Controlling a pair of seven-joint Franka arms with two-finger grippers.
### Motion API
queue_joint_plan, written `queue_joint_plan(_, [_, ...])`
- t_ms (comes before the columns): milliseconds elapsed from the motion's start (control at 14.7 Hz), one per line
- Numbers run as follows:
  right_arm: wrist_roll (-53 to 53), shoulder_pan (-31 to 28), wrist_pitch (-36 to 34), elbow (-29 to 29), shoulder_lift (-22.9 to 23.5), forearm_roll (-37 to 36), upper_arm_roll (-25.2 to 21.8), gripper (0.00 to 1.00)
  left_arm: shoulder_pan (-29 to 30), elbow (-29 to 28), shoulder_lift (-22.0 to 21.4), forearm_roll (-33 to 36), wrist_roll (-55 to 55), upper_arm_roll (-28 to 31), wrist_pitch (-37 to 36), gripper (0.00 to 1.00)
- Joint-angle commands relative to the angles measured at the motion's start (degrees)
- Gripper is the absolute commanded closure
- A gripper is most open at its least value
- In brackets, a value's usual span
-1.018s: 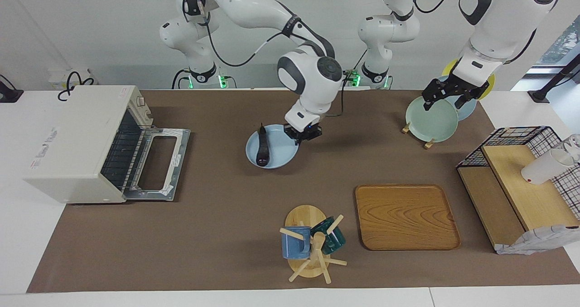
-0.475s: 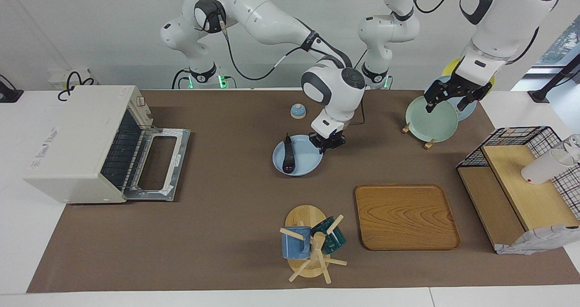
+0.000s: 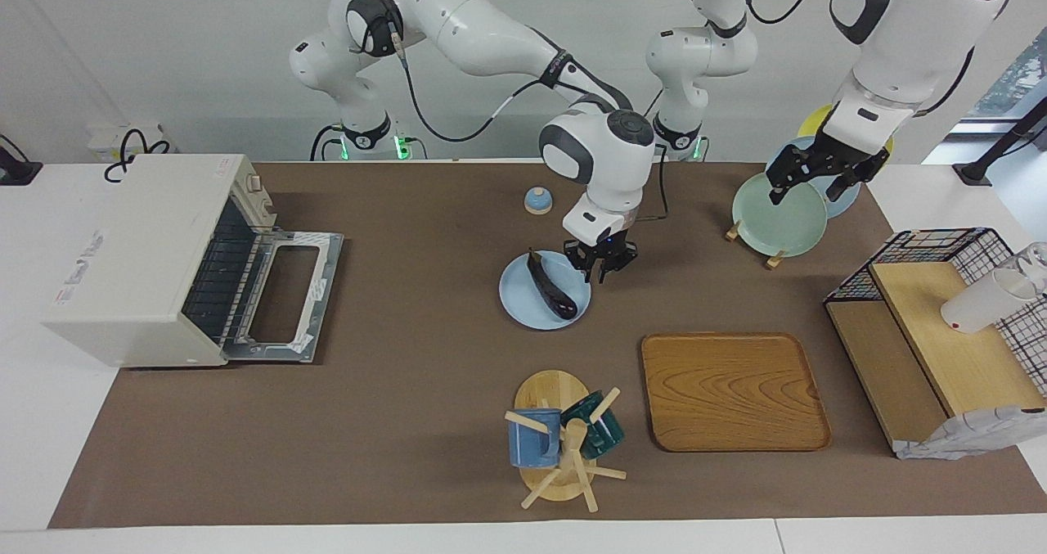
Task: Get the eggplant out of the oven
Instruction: 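Pull the plate with eggplant out and set it mid-table, then reach the left gripper to the eggplant while the right gripper withdraws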
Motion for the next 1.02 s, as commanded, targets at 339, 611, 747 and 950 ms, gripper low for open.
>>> queue_joint_plan(339, [-17.4, -13.3, -12.6, -15.0, -12.6, -6.8, 0.2, 1.0, -0.6, -0.6, 1.5, 0.3, 0.4, -0.4, 2.7, 0.0])
queue_joint_plan(611, [-17.7, -18.4, -11.5, -26.0, -16.5, -13.9, 0.2, 1.0, -5.0, -0.6, 4.0, -1.6, -3.6, -0.7, 4.9, 0.0])
queue_joint_plan(747, [-20.2, -23.7, -7.1, -30.3, -17.4, -14.0, 0.4, 1.0, -9.6, -0.6, 6.8, -1.6, -10.5, -0.7, 8.0, 0.0])
queue_joint_plan(950, [-23.1, -27.5, 0.6, -38.3, -19.3, -15.2, 0.3, 1.0, -16.2, -0.9, 11.9, -2.1, -21.6, -0.7, 14.5, 0.0])
